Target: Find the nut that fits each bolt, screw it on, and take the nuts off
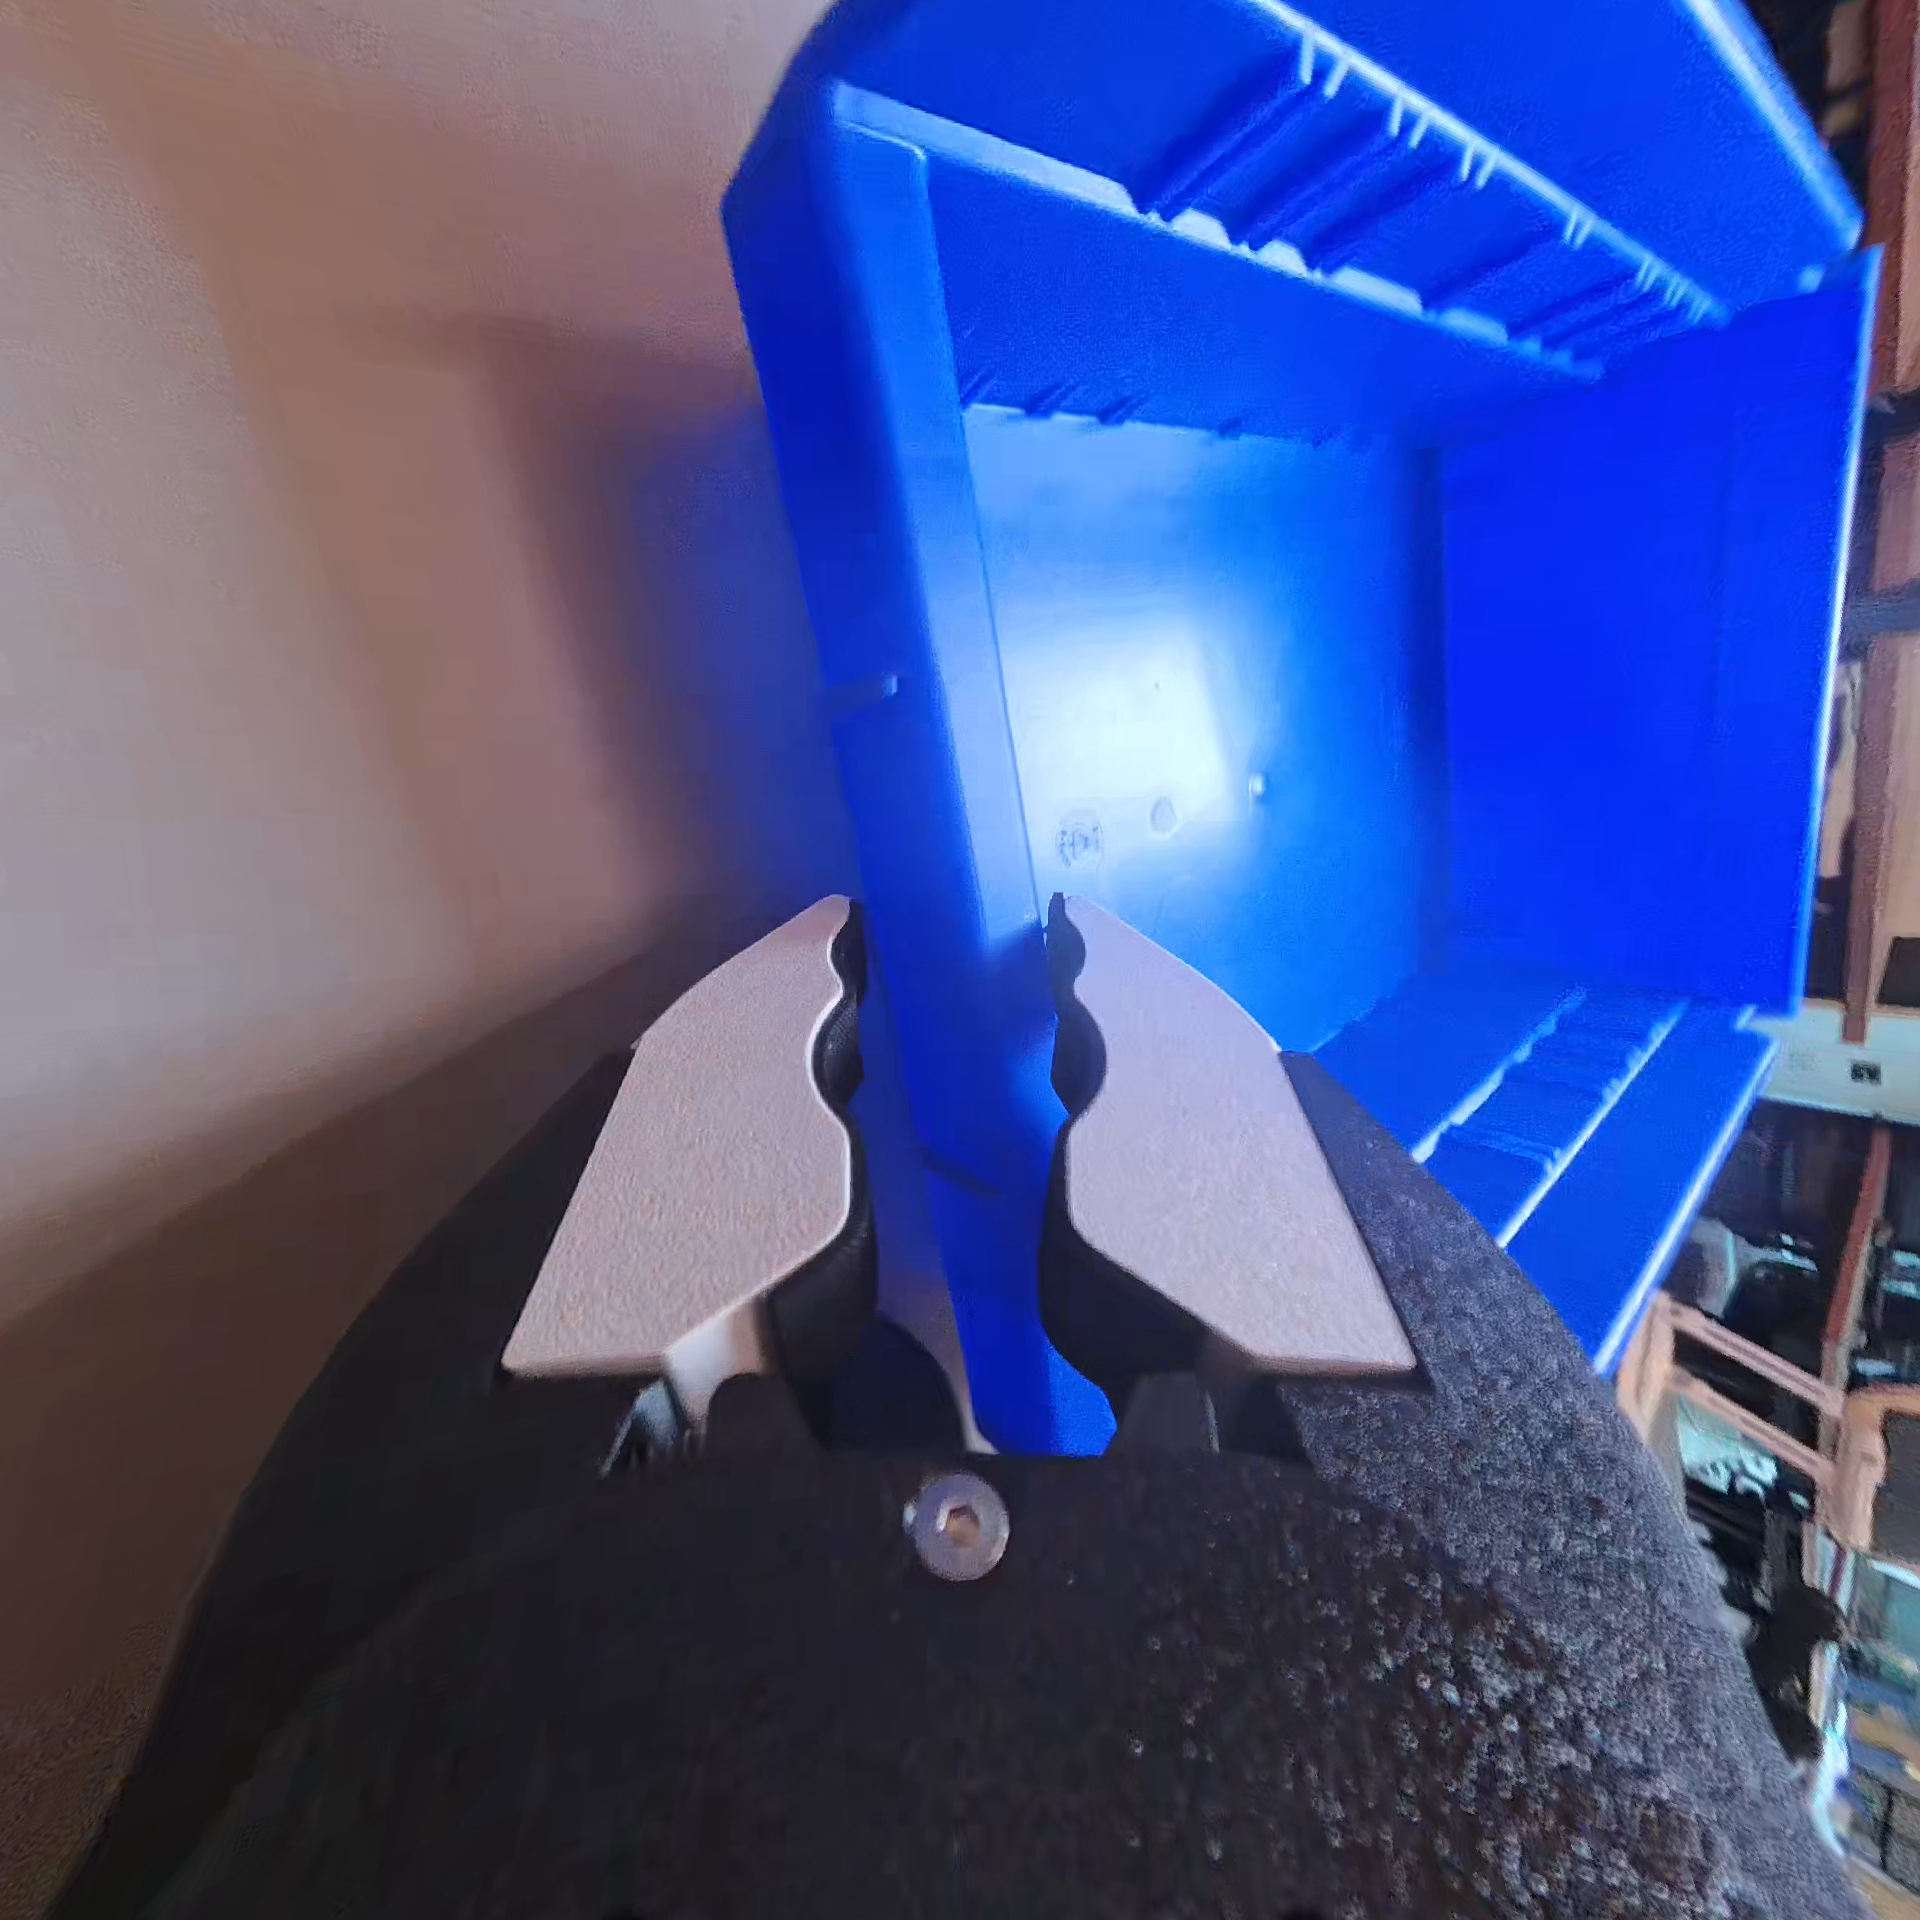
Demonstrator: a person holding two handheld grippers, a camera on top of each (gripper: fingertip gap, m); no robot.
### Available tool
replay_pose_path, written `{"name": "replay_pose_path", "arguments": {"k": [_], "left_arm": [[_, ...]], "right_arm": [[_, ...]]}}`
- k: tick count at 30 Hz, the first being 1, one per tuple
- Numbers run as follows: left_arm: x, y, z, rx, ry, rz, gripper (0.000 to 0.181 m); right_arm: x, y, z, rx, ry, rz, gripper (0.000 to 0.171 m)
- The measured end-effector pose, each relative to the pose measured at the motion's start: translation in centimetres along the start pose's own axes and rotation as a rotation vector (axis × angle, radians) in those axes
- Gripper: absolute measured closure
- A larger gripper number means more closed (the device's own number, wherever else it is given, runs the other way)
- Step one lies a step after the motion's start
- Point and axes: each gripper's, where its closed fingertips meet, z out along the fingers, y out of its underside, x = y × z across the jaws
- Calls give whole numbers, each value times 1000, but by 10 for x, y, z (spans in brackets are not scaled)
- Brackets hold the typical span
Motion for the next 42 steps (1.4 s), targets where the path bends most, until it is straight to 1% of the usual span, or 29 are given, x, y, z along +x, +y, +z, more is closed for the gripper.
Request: {"name": "replay_pose_path", "arguments": {"k": [2, 4, 6, 9, 12, 14, 16, 17, 19, 22, 24, 25, 27, 29, 31, 32, 34, 36, 39, 42], "left_arm": [[3, 2, -3, -3, -2, 1, 146], [3, 2, -3, 0, -2, -4, 146], [1, 1, -1, -5, -2, -7, 146], [-5, 1, 4, -13, -14, -17, 146], [-11, 0, 9, -17, -24, -30, 145], [-15, 1, 10, -11, -36, -34, 144], [-16, 4, 9, 4, -42, -69, 139], [-17, 6, 7, 21, -40, -89, 135], [-19, -6, -7, 149, -7, -181, 130], [-37, -38, -50, 421, 57, -406, 139], [-64, -55, -79, 561, 69, -540, 144], [-79, -58, -87, 572, 70, -592, 145], [-109, -58, -88, 511, 80, -666, 143], [-138, -60, -79, 457, 97, -719, 145], [-160, -55, -52, 324, 139, -752, 144], [-166, -52, -37, 260, 185, -774, 144], [-167, -43, -7, 109, 280, -800, 145], [-169, -29, 19, -39, 287, -787, 145], [-164, -18, 44, -175, 320, -794, 147], [-157, 0, 64, -325, 307, -748, 145]], "right_arm": [[22, 23, 9, -5, 30, 6, 138], [45, 40, 21, 11, 29, 45, 139], [70, 55, 34, -9, 42, 55, 139], [99, 68, 54, 5, 47, 85, 139], [113, 74, 62, 16, 59, 101, 138], [118, 65, 55, 80, 78, 150, 134], [120, 44, 35, 220, 70, 253, 129], [119, 29, 22, 318, 41, 320, 128], [118, -1, -6, 520, -33, 451, 127], [122, -32, -37, 753, -81, 565, 127], [123, -44, -42, 837, -75, 585, 127], [122, -47, -40, 853, -65, 583, 127], [117, -51, -33, 874, -58, 588, 127], [107, -55, -29, 890, -81, 609, 127], [99, -56, -23, 889, -102, 616, 128], [95, -55, -20, 881, -113, 619, 129], [87, -54, -13, 860, -136, 617, 130], [82, -54, -9, 841, -148, 605, 130], [79, -56, -10, 844, -154, 593, 132], [79, -55, -10, 844, -155, 595, 134]]}}
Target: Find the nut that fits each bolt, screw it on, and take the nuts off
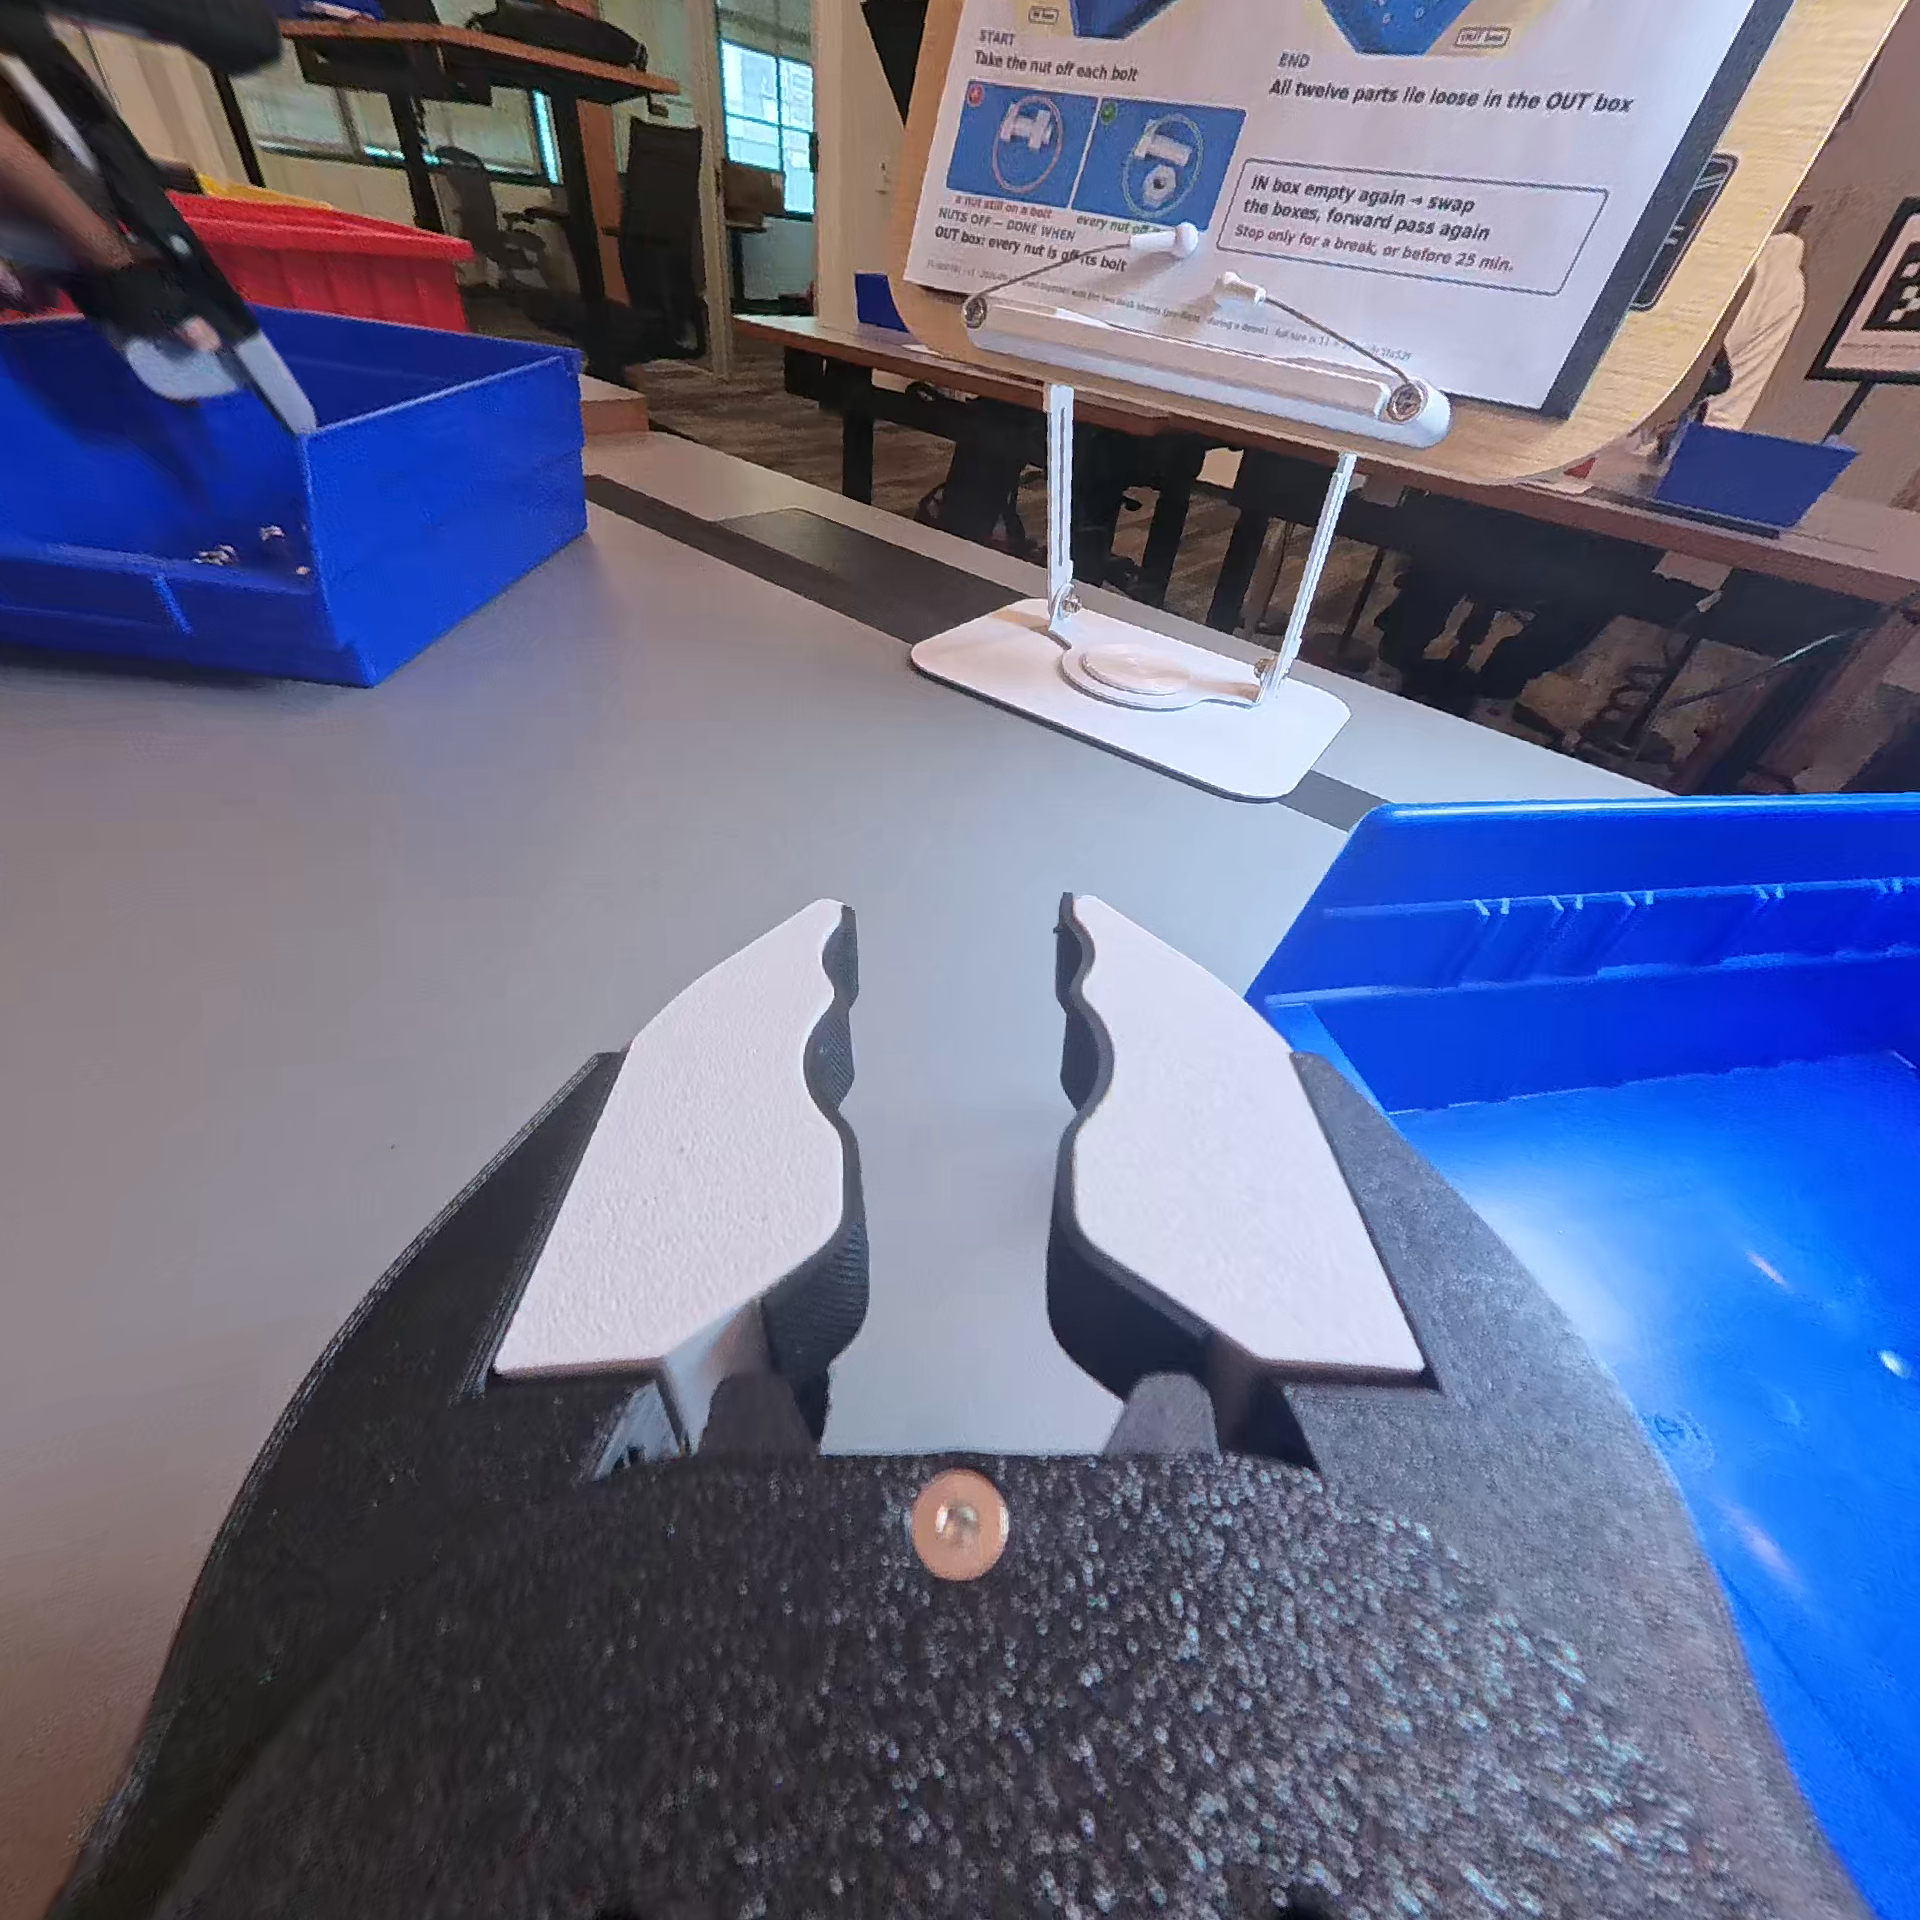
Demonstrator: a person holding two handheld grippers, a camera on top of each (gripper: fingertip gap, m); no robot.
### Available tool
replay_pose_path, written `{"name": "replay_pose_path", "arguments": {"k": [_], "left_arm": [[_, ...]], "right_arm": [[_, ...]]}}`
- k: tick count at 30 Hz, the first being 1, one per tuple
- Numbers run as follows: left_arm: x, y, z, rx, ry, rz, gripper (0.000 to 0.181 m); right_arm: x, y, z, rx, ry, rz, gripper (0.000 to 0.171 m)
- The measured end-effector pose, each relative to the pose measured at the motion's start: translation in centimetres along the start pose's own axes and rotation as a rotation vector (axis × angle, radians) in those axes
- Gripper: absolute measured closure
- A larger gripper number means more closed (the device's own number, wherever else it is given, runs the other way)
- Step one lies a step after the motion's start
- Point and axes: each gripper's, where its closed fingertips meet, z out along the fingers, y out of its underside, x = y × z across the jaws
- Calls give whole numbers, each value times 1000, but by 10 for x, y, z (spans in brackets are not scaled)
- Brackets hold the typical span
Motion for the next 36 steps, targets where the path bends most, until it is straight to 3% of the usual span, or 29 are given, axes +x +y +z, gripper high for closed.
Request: {"name": "replay_pose_path", "arguments": {"k": [9, 13, 18, 21, 26, 33, 36], "left_arm": [[-21, 23, 41, -193, -91, -53, 142], [-17, 29, 46, -248, -83, -23, 157], [-15, 18, 43, -179, -121, 72, 157], [-7, -3, 25, -41, -172, 203, 157], [53, -43, -42, 403, -288, 522, 157], [152, -29, -98, 766, -468, 897, 157], [196, -13, -111, 908, -468, 1006, 158]], "right_arm": [[0, 3, 0, -7, -11, 20, 136], [0, 3, -1, -11, -11, 12, 137], [-1, 5, -1, -16, -14, 9, 138], [-2, 5, -1, -18, -15, 1, 139], [-5, 3, 0, -6, -27, -2, 139], [-14, 4, 2, -16, -44, -27, 139], [-31, -5, 1, 14, -103, -12, 139]]}}
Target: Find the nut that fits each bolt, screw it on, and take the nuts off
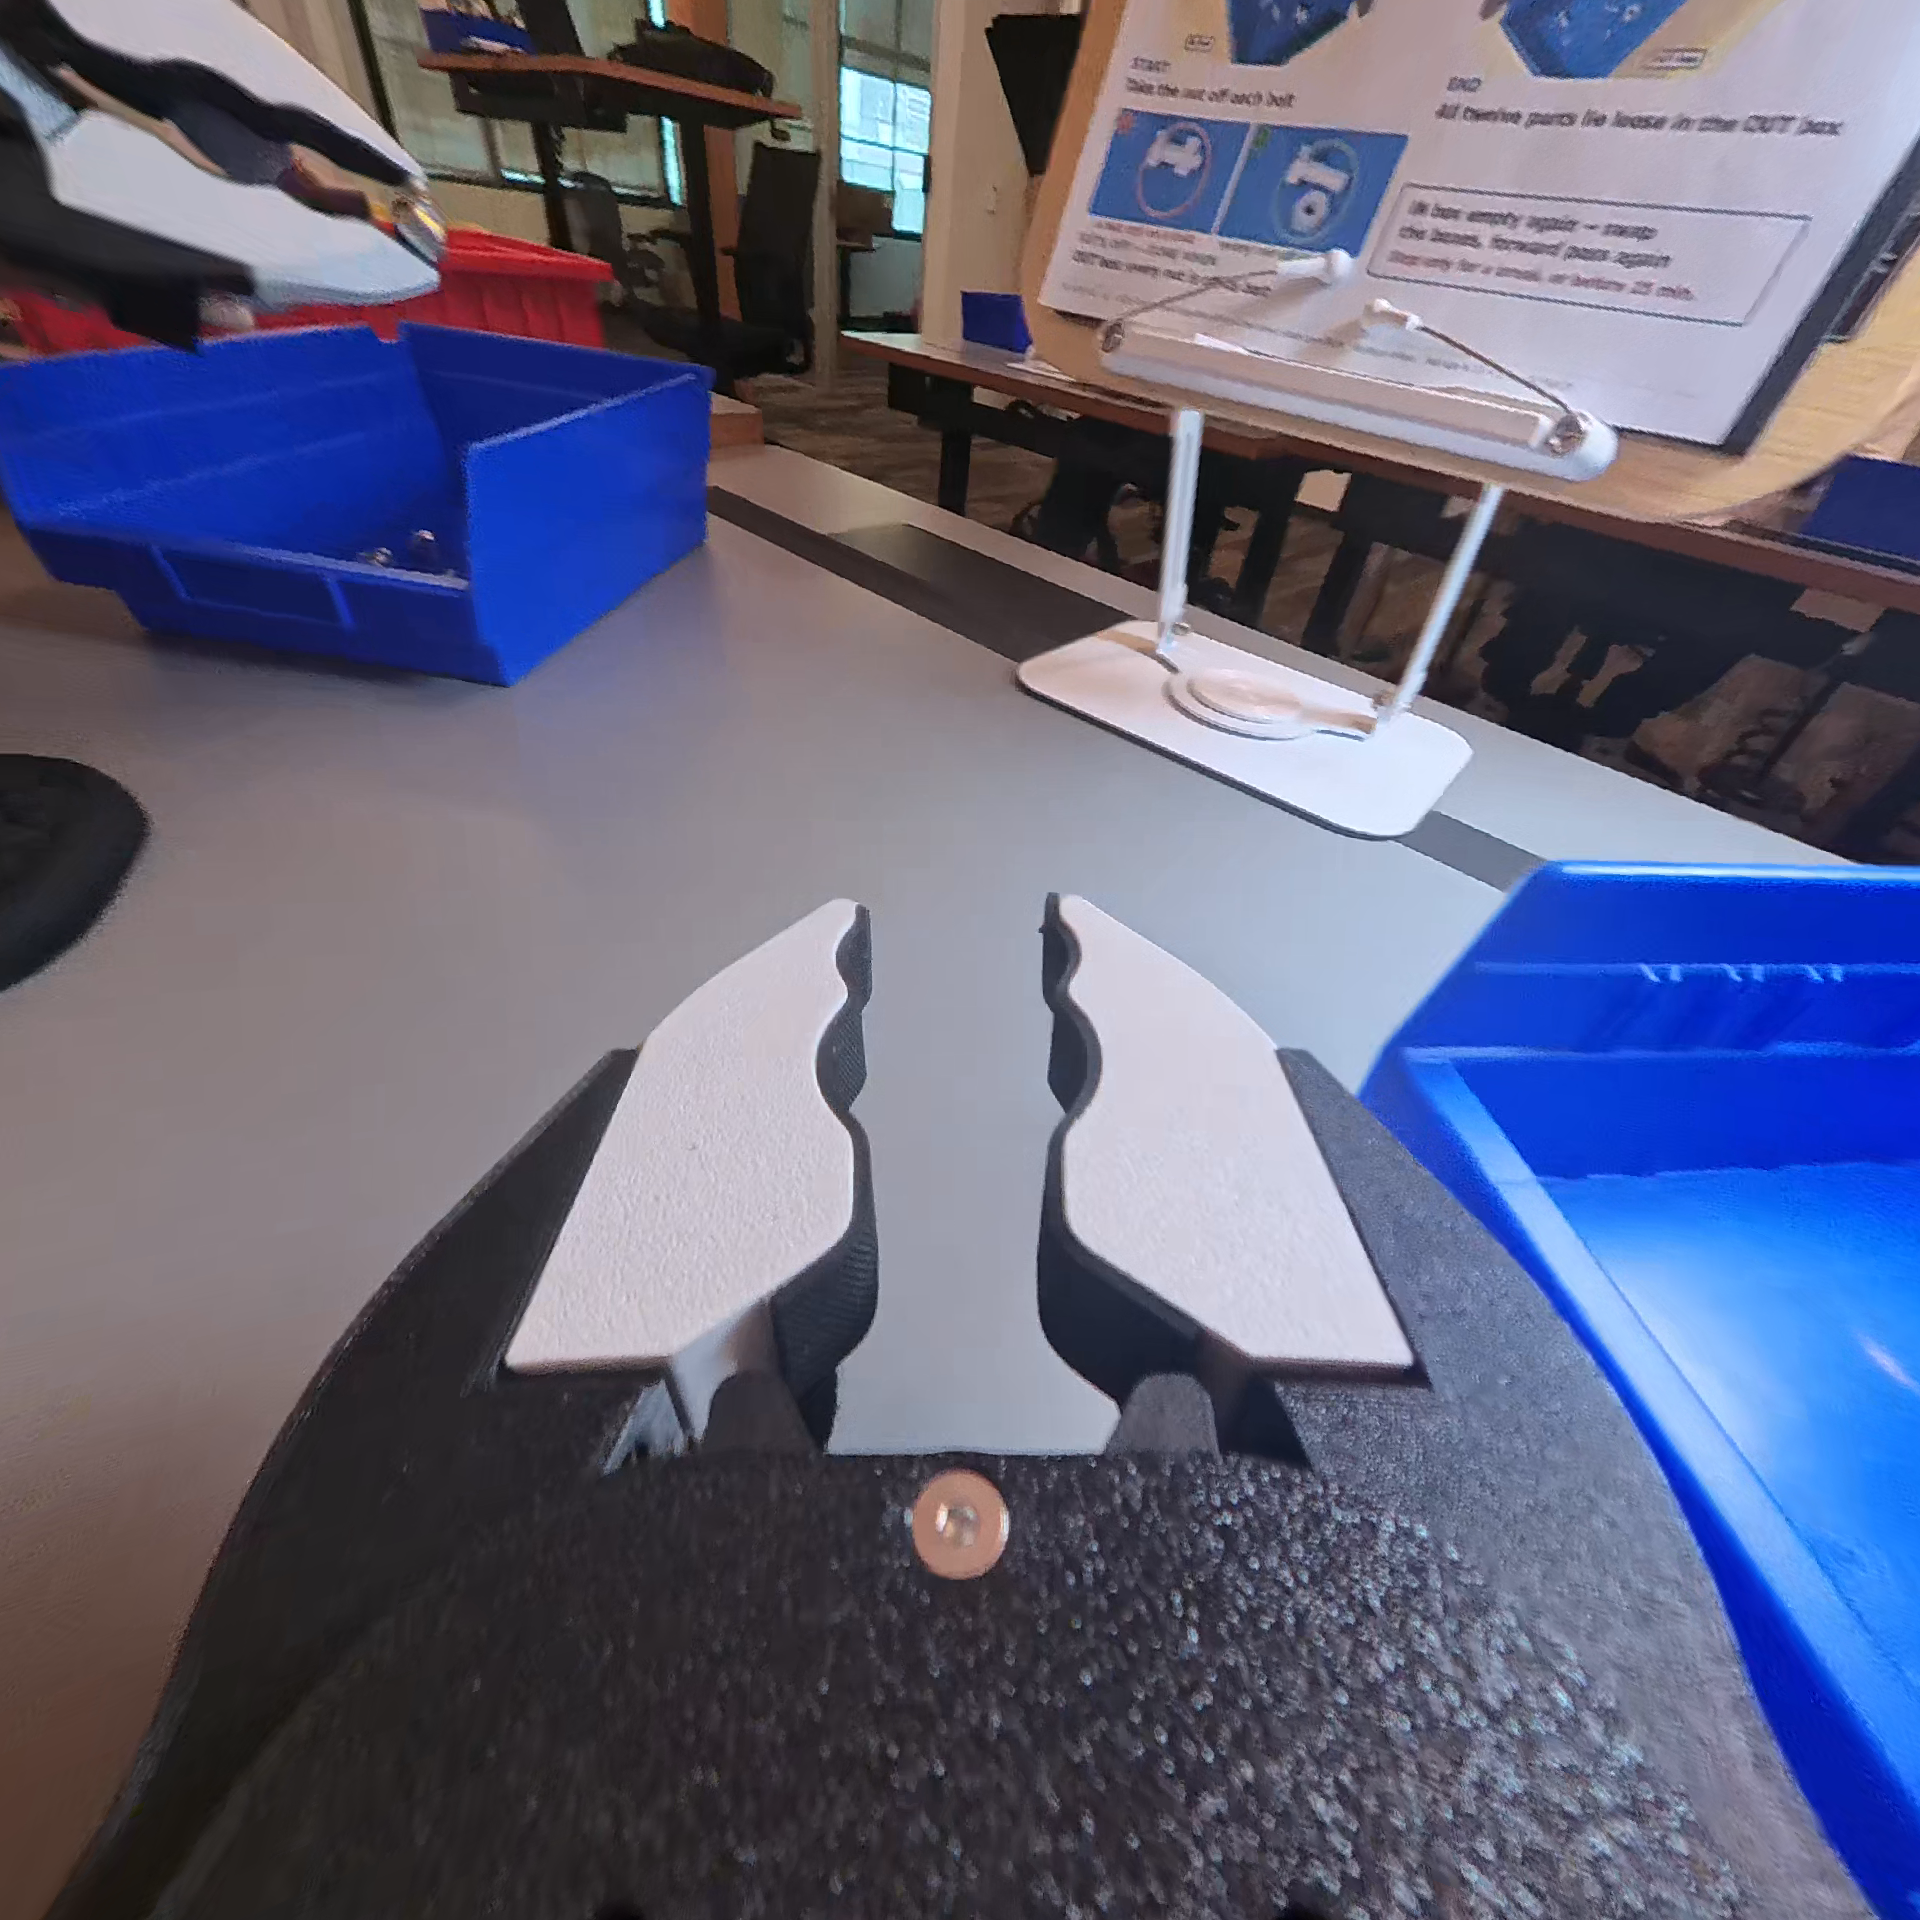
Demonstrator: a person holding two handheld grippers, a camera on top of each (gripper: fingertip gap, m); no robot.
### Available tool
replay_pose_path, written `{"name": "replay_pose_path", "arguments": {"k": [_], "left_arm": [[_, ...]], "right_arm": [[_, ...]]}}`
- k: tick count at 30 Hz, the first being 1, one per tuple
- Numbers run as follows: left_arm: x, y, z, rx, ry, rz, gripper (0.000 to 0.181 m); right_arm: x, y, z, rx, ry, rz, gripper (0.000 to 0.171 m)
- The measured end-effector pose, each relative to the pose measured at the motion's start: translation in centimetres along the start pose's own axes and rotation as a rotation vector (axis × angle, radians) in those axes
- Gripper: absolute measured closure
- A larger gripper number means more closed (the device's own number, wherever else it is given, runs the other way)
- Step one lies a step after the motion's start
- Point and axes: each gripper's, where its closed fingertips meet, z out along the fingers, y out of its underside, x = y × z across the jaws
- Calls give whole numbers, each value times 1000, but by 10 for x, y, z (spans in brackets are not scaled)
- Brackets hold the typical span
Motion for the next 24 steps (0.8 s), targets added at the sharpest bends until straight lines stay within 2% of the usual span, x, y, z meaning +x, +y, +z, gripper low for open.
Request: {"name": "replay_pose_path", "arguments": {"k": [7, 12, 17, 21, 24], "left_arm": [[66, -92, -41, 365, -43, 153, 158], [107, -135, -56, 527, -55, 242, 159], [133, -148, -52, 575, -30, 316, 159], [144, -147, -52, 597, -10, 344, 159], [151, -145, -51, 611, 27, 316, 158]], "right_arm": [[-85, -29, 21, 17, -361, 143, 138], [-117, -53, 39, 31, -548, 265, 138], [-133, -57, 51, -19, -706, 351, 137], [-137, -47, 54, -28, -732, 378, 151], [-137, -40, 53, -31, -735, 354, 152]]}}
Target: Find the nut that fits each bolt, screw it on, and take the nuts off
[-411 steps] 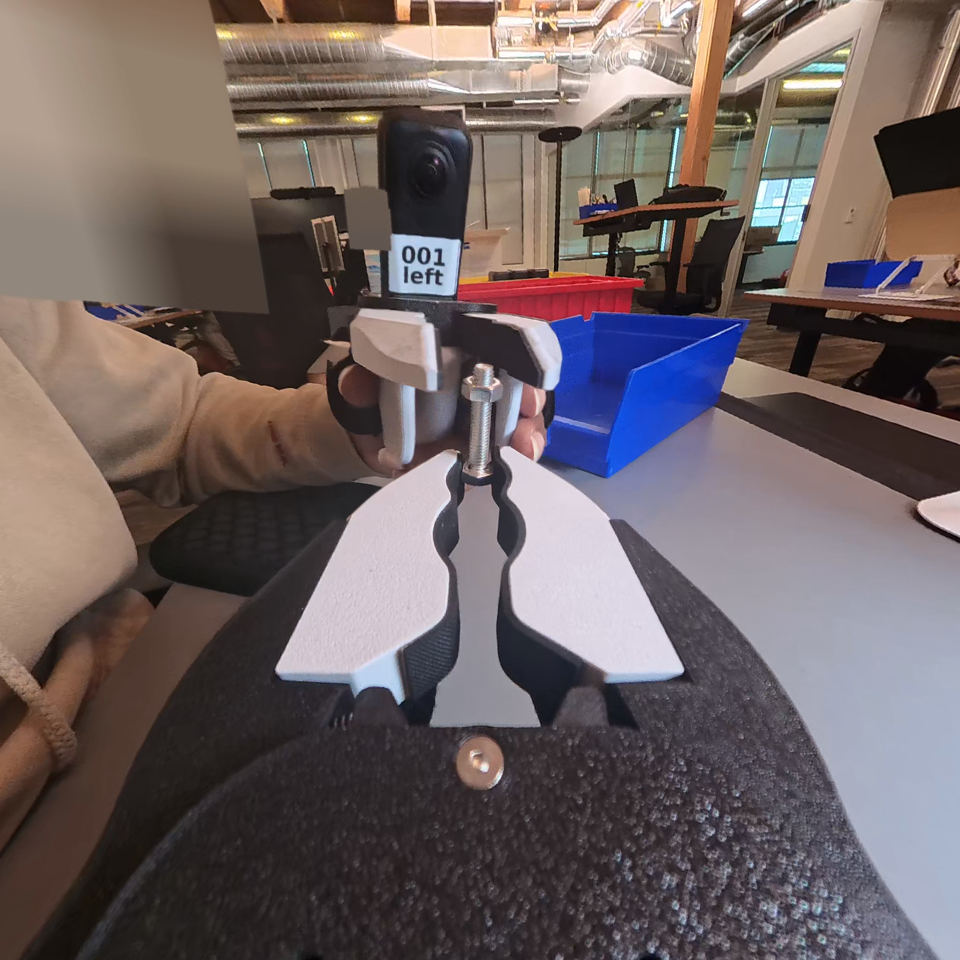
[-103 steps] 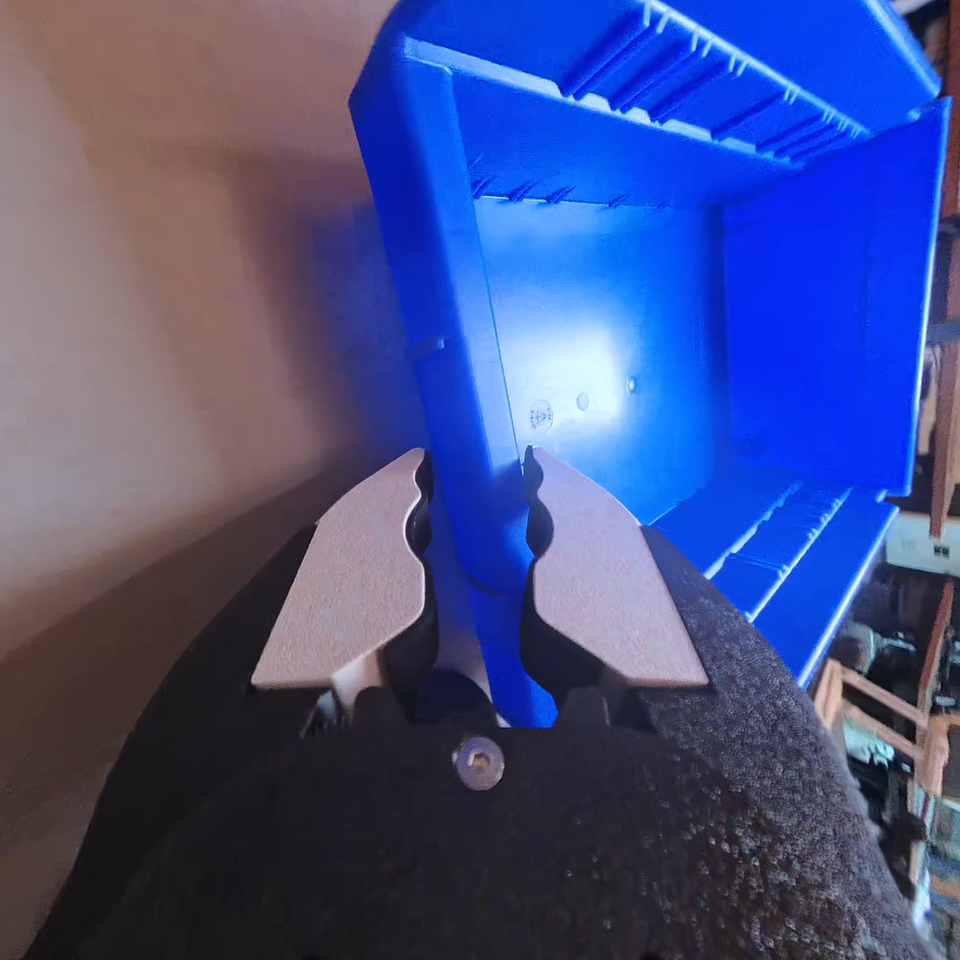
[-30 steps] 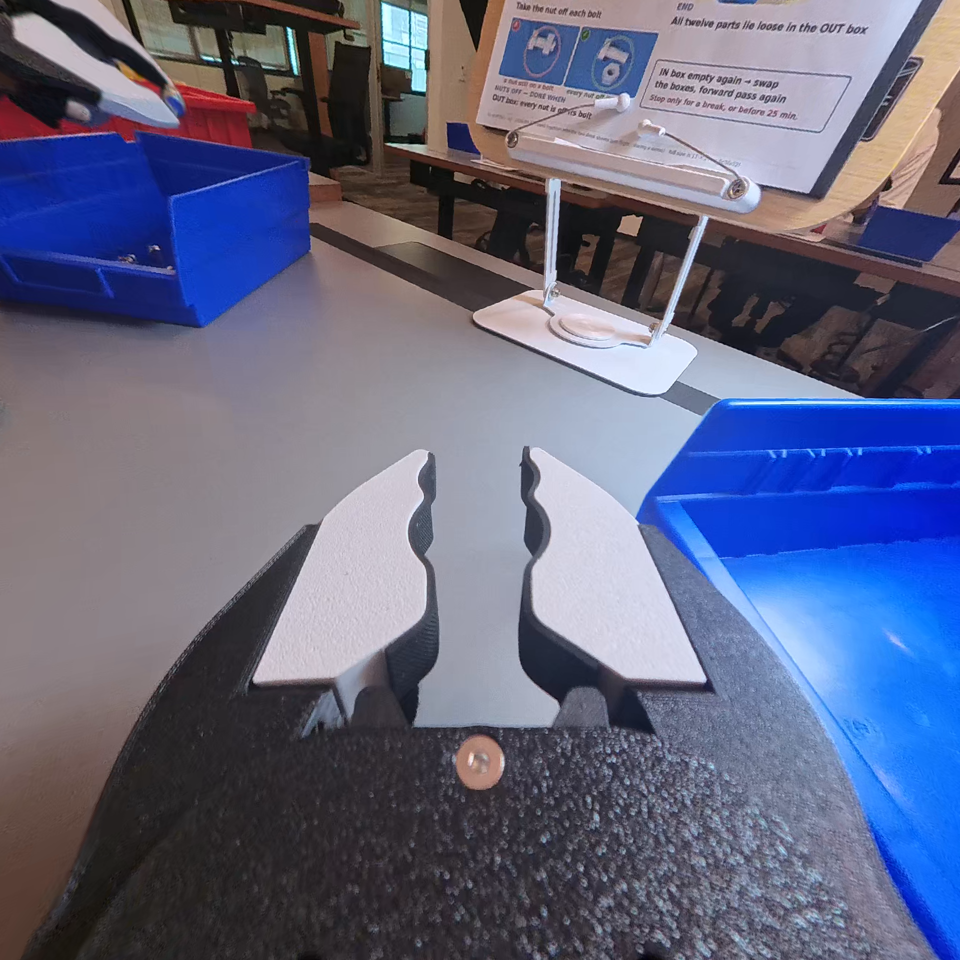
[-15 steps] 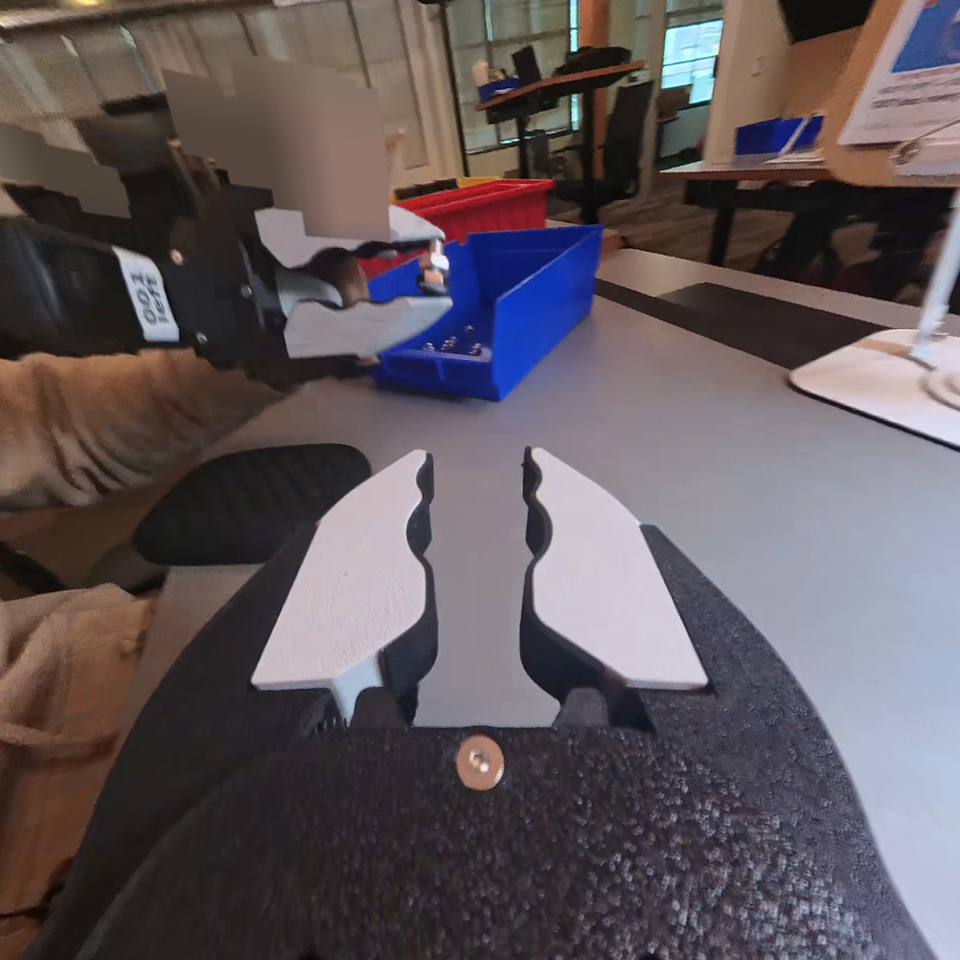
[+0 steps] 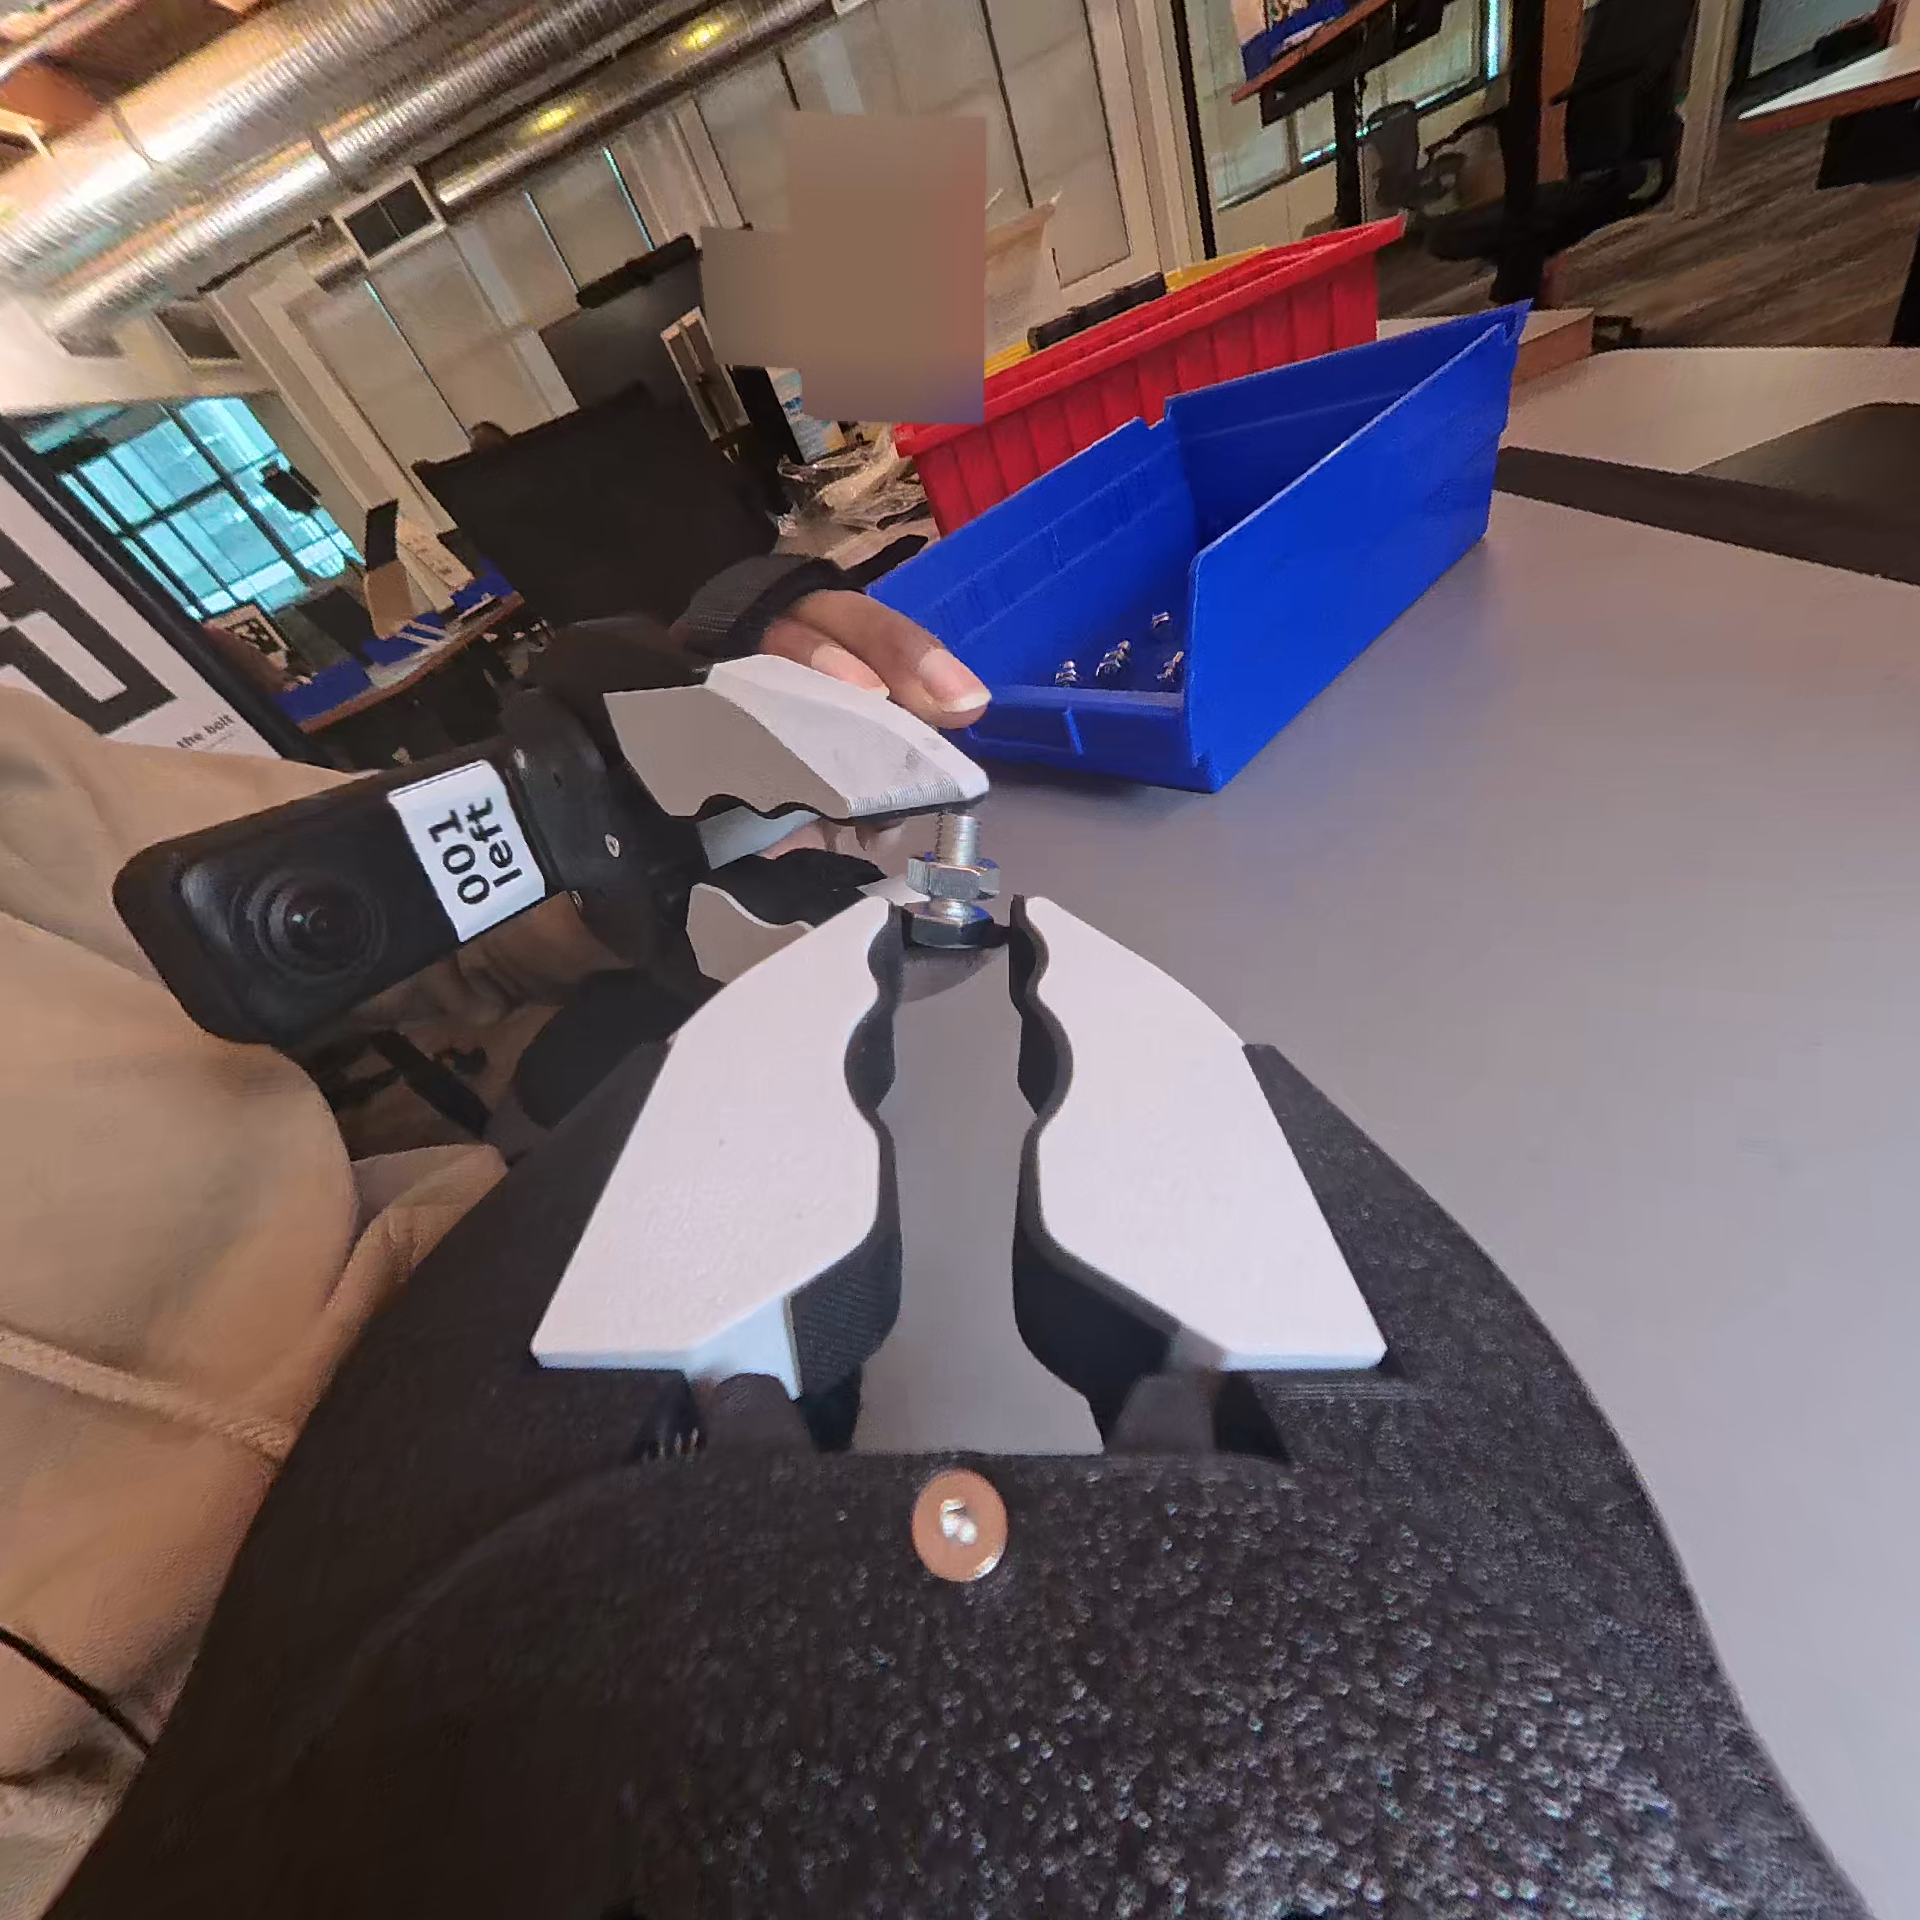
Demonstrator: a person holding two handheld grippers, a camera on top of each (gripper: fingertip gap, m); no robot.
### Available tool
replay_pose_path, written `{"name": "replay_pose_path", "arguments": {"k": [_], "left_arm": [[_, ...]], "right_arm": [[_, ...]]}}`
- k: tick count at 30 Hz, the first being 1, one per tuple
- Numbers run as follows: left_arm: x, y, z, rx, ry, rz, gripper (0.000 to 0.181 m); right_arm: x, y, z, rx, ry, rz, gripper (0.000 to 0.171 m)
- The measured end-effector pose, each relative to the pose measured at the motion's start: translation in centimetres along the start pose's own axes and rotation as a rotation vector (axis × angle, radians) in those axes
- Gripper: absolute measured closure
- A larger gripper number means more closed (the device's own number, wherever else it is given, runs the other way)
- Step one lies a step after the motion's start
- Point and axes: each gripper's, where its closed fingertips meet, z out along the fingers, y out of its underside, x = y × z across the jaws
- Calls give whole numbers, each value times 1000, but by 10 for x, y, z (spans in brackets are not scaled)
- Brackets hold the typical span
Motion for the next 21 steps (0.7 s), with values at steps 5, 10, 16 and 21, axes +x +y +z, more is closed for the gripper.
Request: {"name": "replay_pose_path", "arguments": {"k": [5, 10, 16, 21], "left_arm": [[1, -6, -8, 120, 160, -412, 144], [-18, -28, -27, 397, 450, -1082, 147], [-12, -33, -36, 447, 548, -1114, 167], [-12, -31, -37, 436, 547, -1112, 166]], "right_arm": [[-6, -9, -10, 63, -18, -80, 155], [-28, -14, -7, 117, -1, -316, 156], [-35, -2, 6, 107, 30, -412, 156], [-33, -5, 3, 123, 48, -421, 156]]}}
